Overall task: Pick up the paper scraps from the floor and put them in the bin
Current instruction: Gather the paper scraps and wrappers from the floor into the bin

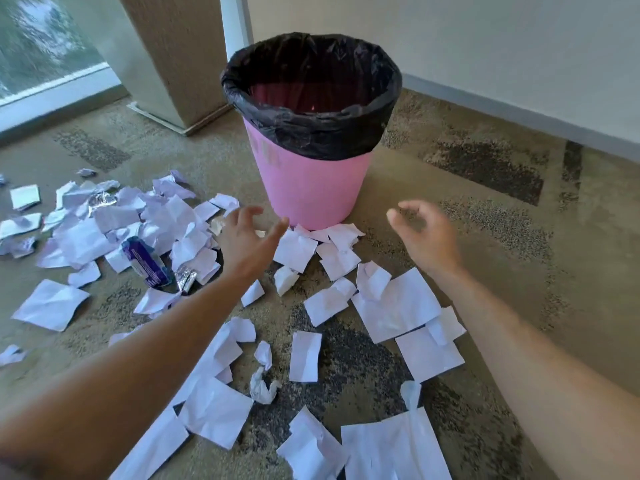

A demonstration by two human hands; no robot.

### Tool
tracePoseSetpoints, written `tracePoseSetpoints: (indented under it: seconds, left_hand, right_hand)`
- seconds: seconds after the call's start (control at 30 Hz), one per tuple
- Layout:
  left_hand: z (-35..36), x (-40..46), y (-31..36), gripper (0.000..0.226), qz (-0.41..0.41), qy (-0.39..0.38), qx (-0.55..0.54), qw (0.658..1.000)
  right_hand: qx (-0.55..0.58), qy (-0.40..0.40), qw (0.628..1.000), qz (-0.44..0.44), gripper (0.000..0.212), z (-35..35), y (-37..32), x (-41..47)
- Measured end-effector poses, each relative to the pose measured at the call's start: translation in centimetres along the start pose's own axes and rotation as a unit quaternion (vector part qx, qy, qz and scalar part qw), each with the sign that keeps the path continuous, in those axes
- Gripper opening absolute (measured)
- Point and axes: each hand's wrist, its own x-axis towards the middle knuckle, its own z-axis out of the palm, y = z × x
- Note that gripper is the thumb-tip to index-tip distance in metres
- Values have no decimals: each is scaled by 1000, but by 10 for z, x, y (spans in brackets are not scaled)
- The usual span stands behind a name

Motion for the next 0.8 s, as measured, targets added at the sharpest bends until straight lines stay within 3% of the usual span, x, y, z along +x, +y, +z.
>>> tracePoseSetpoints:
  seconds: [0.17,0.33,0.5,0.63,0.7,0.8]
  left_hand:
    - [32,11,-44,100,-1,-97,160,982]
    - [49,19,-58,98,45,-138,204,968]
    - [55,-25,-67,79,170,-138,166,961]
    - [51,-30,-74,64,201,-23,92,975]
    - [53,-19,-69,74,159,3,73,985]
    - [62,-2,-63,100,123,-66,99,985]
  right_hand:
    - [-188,-143,971,30,71,23,75,-37]
    - [-261,-238,934,-55,84,47,95,-63]
    - [-190,-197,954,-119,76,60,97,-93]
    - [-87,-105,987,-82,63,73,83,-66]
    - [-95,-78,989,-82,65,80,76,-40]
    - [-130,-137,981,-51,65,91,70,1]
